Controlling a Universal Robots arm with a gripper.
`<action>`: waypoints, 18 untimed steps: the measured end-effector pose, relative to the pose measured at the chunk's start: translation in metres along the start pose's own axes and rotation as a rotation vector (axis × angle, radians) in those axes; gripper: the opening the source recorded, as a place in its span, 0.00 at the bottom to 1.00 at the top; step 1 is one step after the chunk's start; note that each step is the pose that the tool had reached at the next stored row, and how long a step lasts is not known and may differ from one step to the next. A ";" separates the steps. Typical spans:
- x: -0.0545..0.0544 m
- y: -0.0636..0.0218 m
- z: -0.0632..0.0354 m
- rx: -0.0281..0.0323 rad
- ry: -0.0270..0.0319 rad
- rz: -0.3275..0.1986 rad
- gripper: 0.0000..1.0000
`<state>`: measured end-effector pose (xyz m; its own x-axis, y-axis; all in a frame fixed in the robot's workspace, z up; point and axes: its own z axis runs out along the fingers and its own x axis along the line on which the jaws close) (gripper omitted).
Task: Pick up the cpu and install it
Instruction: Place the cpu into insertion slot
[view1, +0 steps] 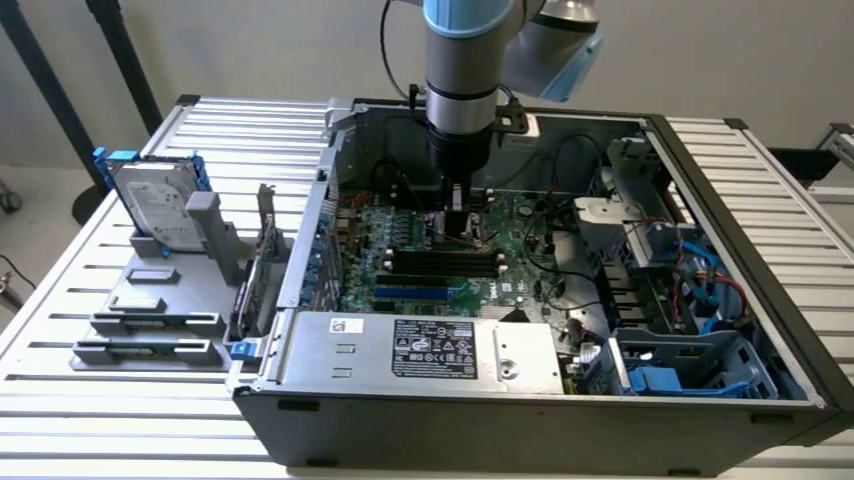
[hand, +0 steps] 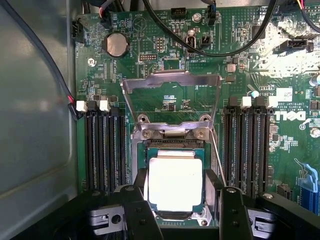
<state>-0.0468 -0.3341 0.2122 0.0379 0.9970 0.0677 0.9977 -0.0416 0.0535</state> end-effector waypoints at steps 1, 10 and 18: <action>0.000 0.0000 0.0001 0.0000 -0.0007 0.000 0.54; 0.000 -0.0002 0.0028 -0.0041 -0.0018 -0.001 0.54; 0.001 -0.0004 0.0056 -0.0077 -0.0071 -0.002 0.54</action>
<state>-0.0468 -0.3327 0.2067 0.0364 0.9975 0.0605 0.9973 -0.0401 0.0613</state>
